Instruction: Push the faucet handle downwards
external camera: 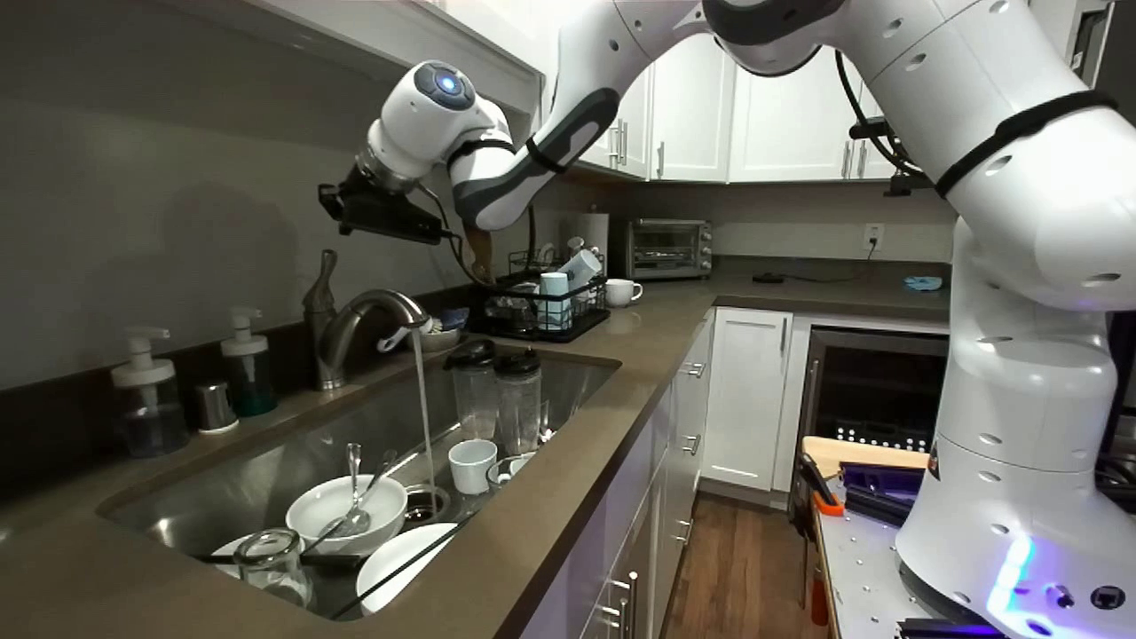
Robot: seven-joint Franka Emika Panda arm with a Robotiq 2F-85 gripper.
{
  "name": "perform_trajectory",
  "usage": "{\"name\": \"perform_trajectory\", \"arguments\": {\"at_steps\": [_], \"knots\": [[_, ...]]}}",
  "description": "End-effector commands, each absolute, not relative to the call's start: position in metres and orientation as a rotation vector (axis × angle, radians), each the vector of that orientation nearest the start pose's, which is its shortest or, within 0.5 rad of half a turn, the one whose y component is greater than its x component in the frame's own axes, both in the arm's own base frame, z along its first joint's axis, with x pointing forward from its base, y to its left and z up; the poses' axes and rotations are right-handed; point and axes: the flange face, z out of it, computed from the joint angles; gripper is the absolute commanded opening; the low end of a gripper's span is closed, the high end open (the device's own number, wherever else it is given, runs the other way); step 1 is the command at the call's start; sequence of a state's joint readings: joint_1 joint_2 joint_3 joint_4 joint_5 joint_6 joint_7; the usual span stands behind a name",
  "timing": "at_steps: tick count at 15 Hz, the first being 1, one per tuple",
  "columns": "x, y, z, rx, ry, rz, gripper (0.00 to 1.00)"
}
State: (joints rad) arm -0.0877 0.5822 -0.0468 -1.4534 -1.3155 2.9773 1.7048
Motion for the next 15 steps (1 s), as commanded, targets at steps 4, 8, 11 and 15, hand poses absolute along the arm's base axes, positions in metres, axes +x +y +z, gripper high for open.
{"name": "perform_trajectory", "arguments": {"at_steps": [4,8,11,15], "knots": [[0.759,-0.019,0.405,-2.543,0.658,-1.641,0.04],[0.752,-0.016,0.388,-2.619,0.549,-1.589,0.04],[0.747,-0.016,0.388,-2.673,0.460,-1.580,0.04],[0.739,-0.015,0.387,-2.744,0.380,-1.541,0.04]]}}
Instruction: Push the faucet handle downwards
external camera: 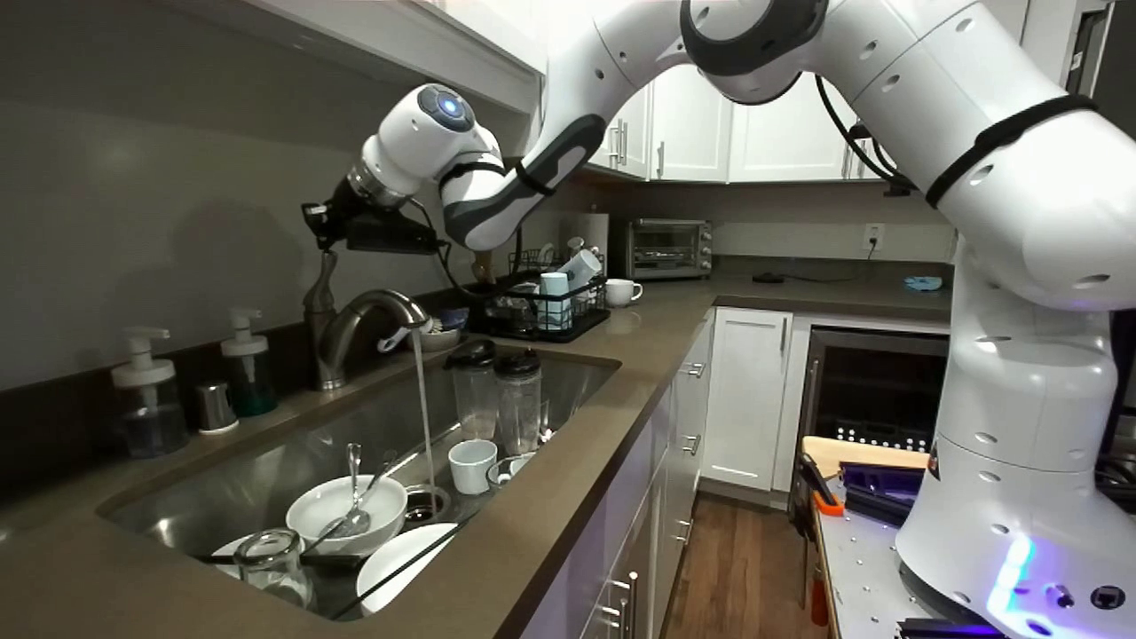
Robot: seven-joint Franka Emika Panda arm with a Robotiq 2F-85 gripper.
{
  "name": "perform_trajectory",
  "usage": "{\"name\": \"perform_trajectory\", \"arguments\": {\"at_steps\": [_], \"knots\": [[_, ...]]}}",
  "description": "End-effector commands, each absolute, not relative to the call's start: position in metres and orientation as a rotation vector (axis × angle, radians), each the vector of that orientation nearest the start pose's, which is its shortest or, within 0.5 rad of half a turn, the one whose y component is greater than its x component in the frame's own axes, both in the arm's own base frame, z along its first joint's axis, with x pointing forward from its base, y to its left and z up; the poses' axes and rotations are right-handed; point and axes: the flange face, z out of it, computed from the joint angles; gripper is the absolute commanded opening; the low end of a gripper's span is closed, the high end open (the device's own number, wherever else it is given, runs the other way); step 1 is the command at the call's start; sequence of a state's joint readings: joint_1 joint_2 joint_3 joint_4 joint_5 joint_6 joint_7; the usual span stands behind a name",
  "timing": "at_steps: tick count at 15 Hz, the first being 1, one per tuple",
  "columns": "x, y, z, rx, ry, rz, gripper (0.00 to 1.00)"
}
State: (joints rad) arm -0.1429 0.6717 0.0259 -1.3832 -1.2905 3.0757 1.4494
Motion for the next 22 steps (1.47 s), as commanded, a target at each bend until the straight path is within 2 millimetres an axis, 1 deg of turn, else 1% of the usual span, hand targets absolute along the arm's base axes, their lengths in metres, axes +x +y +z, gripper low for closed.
{"name": "perform_trajectory", "arguments": {"at_steps": [1,6,8,10,14,16,18,22], "knots": [[0.736,-0.014,0.388,-2.751,0.367,-1.518,0.04],[0.725,-0.016,0.384,-2.806,0.390,-1.365,0.04],[0.726,-0.017,0.384,-2.818,0.388,-1.333,0.04],[0.731,-0.023,0.389,-2.823,0.422,-1.370,0.04],[0.740,-0.038,0.412,-2.841,0.475,-1.517,0.04],[0.743,-0.039,0.416,-2.840,0.483,-1.582,0.04],[0.746,-0.036,0.417,-2.817,0.499,-1.620,0.04],[0.747,-0.028,0.407,-2.748,0.572,-1.585,0.04]]}}
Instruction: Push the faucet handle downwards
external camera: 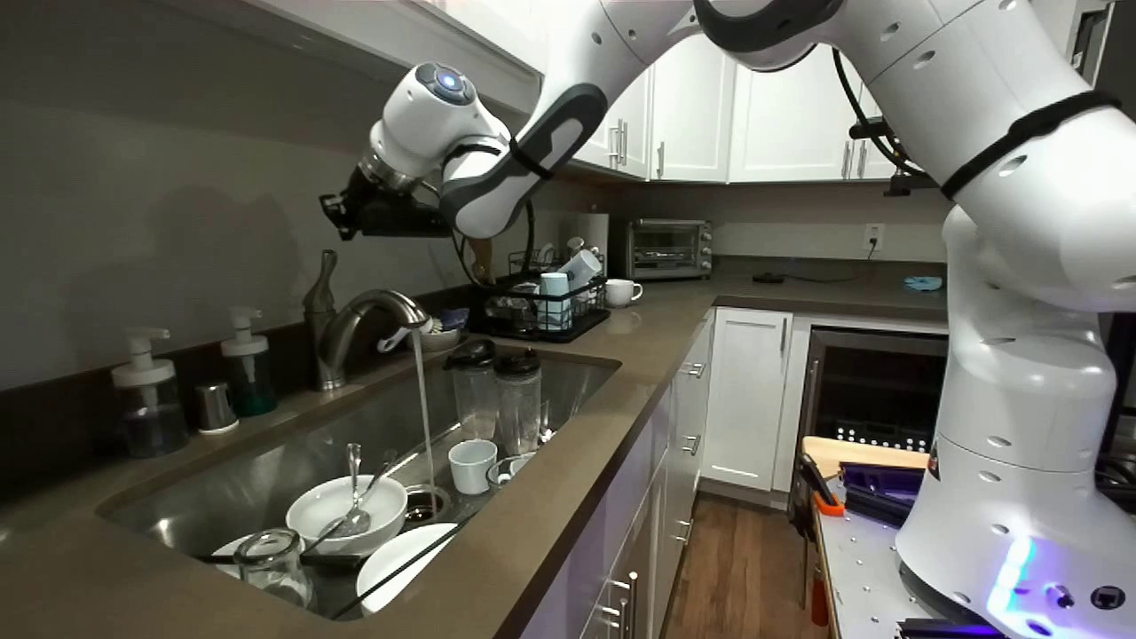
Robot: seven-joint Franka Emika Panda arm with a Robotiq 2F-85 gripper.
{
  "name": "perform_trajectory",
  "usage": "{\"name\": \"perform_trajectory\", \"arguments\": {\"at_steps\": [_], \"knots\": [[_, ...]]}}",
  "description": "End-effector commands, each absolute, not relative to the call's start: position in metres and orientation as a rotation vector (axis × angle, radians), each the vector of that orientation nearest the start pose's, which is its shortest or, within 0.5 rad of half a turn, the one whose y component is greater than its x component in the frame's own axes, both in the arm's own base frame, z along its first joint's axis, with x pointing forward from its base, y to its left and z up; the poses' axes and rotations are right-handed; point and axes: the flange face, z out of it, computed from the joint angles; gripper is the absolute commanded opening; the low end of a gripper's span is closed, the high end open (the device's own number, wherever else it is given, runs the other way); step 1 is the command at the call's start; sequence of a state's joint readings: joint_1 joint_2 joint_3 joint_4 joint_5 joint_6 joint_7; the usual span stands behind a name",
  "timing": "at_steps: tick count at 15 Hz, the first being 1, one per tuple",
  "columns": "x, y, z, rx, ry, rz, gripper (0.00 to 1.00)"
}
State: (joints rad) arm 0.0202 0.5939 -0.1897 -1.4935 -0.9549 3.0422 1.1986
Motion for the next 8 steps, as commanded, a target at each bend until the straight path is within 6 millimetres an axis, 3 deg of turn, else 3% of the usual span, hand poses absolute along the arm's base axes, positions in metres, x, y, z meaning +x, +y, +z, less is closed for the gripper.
{"name": "perform_trajectory", "arguments": {"at_steps": [1,8], "knots": [[0.749,-0.027,0.405,-2.736,0.585,-1.585,0.04],[0.760,-0.031,0.412,-2.639,0.637,-1.701,0.04]]}}
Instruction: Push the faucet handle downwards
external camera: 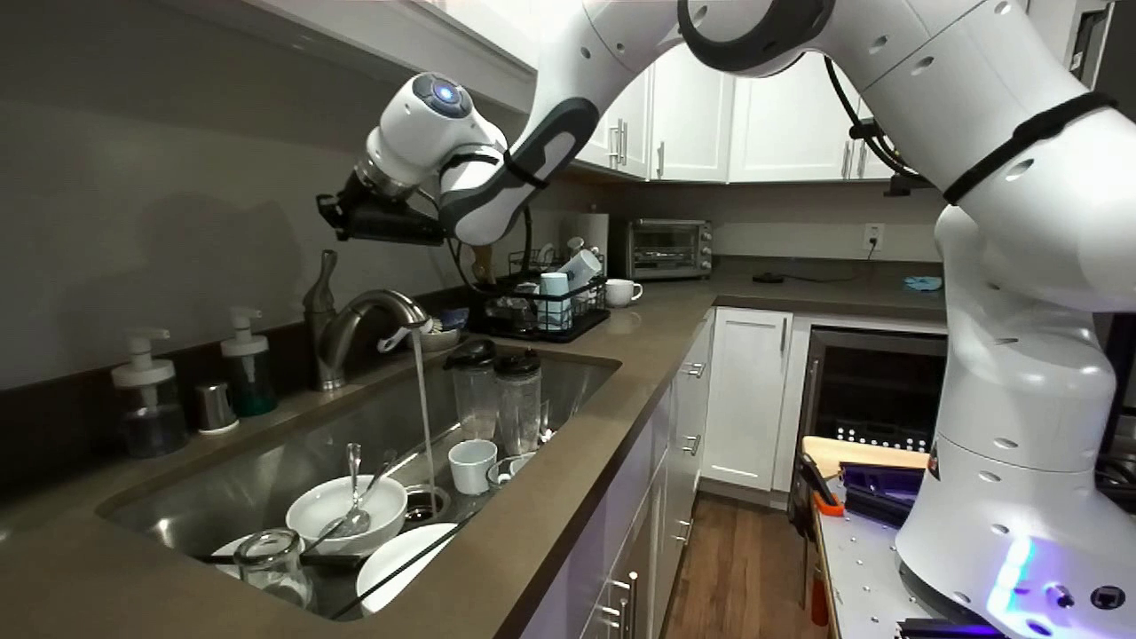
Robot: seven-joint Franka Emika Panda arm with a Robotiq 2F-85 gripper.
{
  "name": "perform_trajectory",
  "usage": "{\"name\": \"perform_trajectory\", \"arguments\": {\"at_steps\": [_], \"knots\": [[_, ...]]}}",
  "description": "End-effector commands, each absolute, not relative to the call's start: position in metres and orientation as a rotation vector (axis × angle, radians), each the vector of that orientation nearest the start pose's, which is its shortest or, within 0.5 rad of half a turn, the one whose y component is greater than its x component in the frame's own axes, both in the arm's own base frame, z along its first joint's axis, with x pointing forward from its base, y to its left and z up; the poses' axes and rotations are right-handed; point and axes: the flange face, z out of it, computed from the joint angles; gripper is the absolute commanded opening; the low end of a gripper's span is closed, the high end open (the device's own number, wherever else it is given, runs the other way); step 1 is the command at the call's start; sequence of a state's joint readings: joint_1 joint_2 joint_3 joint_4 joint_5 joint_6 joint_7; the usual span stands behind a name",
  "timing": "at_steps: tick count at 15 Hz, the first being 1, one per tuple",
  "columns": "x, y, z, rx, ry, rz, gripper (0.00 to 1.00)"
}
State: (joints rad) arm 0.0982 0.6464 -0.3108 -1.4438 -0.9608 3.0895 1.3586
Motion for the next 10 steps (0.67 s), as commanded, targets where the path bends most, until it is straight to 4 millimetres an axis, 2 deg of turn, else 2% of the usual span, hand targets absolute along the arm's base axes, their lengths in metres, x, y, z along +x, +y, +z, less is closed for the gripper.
{"name": "perform_trajectory", "arguments": {"at_steps": [1,10], "knots": [[0.760,-0.031,0.413,-2.629,0.643,-1.702,0.04],[0.753,-0.017,0.402,-2.560,0.558,-1.625,0.04]]}}
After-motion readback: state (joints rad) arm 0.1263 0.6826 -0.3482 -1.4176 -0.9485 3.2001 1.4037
